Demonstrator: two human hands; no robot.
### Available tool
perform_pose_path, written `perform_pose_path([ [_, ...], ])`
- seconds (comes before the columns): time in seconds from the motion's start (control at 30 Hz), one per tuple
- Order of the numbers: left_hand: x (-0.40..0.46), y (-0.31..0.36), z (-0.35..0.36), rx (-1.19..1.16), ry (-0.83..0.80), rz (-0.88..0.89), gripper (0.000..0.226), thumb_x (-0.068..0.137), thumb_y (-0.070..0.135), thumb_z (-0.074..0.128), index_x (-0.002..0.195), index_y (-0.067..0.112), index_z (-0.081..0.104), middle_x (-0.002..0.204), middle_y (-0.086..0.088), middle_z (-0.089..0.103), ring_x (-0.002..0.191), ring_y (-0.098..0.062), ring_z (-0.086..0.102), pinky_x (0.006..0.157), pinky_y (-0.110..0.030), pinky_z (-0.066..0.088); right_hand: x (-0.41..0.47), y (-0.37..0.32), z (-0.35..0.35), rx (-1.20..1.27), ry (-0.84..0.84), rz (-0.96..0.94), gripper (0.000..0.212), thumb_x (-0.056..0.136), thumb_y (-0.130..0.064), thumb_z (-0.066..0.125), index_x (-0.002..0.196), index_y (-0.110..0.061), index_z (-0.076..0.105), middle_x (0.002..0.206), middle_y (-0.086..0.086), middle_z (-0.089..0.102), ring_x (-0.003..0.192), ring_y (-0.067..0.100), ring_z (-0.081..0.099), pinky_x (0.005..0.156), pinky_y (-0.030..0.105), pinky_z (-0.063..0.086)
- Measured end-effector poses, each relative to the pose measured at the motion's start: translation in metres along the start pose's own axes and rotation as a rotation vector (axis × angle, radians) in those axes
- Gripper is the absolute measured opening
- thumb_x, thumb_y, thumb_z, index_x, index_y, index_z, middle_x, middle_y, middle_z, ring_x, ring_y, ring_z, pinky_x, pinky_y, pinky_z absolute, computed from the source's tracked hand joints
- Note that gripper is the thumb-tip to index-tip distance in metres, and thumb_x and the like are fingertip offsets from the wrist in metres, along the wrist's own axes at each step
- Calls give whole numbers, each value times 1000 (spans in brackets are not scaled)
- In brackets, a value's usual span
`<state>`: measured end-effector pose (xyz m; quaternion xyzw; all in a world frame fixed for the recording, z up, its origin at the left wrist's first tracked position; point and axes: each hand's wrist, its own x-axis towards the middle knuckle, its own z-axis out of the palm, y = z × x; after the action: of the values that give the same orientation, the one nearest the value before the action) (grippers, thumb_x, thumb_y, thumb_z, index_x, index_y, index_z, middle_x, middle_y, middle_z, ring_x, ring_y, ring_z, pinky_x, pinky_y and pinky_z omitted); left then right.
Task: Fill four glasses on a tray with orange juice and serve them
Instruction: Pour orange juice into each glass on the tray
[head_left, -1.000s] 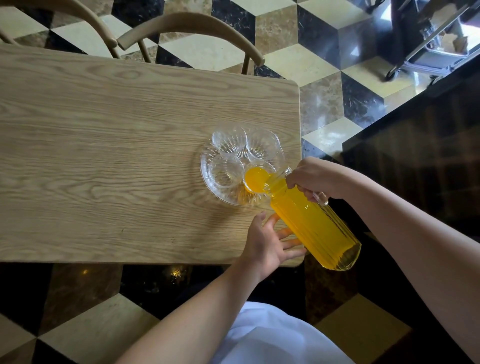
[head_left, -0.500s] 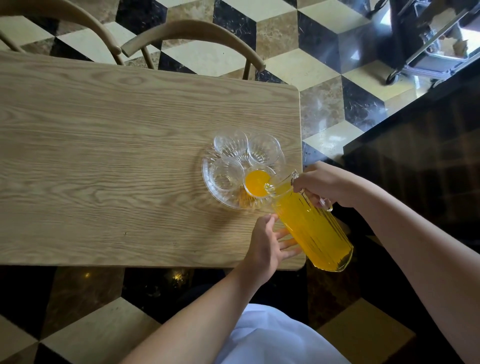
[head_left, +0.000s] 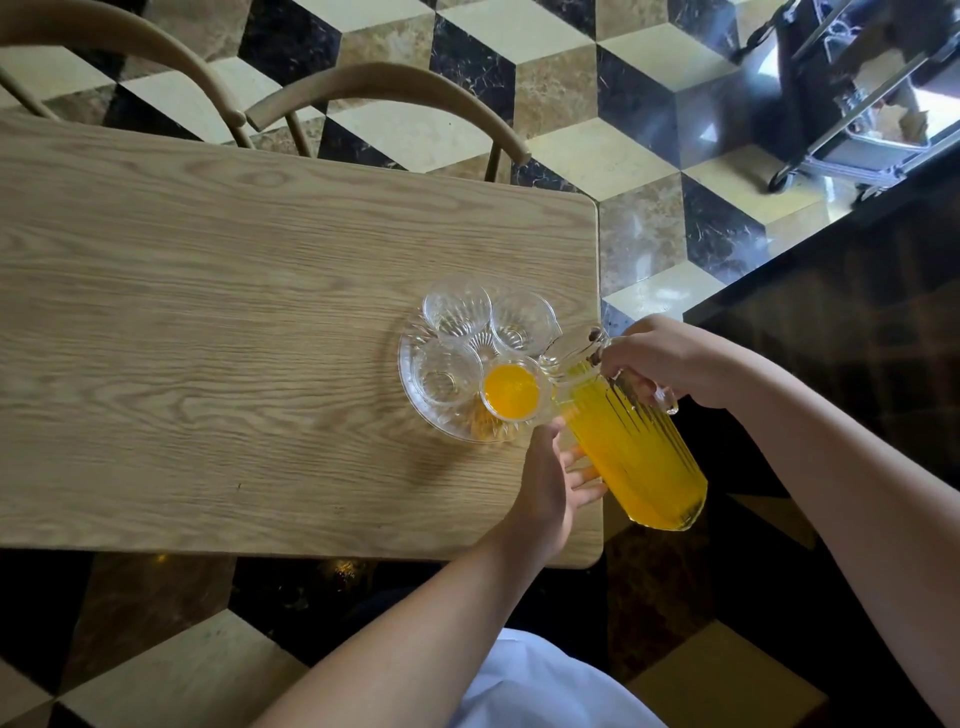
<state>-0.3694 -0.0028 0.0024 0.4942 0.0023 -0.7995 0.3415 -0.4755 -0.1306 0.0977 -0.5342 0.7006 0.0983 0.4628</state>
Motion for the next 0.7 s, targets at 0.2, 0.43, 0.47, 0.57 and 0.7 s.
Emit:
perform_pose_path([
  [0.2,8,13,14,-23,52,-29,58,104,40,35,159,24,27,147,-18,52,129,-42,55,101,-52,47,11,-13,-14,-11,-13,-6,28,85,-19,62,64,1,60,56,21,53,50,25,44,51,30,37],
  [0.43,17,18,18,-82,22,12,56,103,39,35,156,22,31,120,-10,59,125,-43,56,93,-51,51,25,-28,-24,-45,-40,14,38,87,-14,61,52,-4,50,45,14,49,41,23,40,48,28,34],
  [0.47,17,19,19,-83,22,11,56,103,39,35,156,22,31,123,-12,59,126,-44,56,93,-51,52,27,-30,-24,-50,-47,18,39,88,-13,61,52,-4,50,44,13,48,40,23,40,47,28,33],
  [0.57,19,21,20,-82,35,-4,58,103,39,35,159,23,26,131,-16,55,127,-45,55,90,-52,54,32,-34,-24,-65,-57,43,39,88,-12,60,52,-4,49,40,10,47,37,22,40,47,27,34],
  [0.7,22,23,20,-60,38,-27,61,103,39,32,161,20,22,148,-23,46,127,-45,53,100,-56,49,38,-36,-23,-38,-60,81,35,88,-9,61,55,-3,50,41,10,45,39,22,42,49,28,35],
])
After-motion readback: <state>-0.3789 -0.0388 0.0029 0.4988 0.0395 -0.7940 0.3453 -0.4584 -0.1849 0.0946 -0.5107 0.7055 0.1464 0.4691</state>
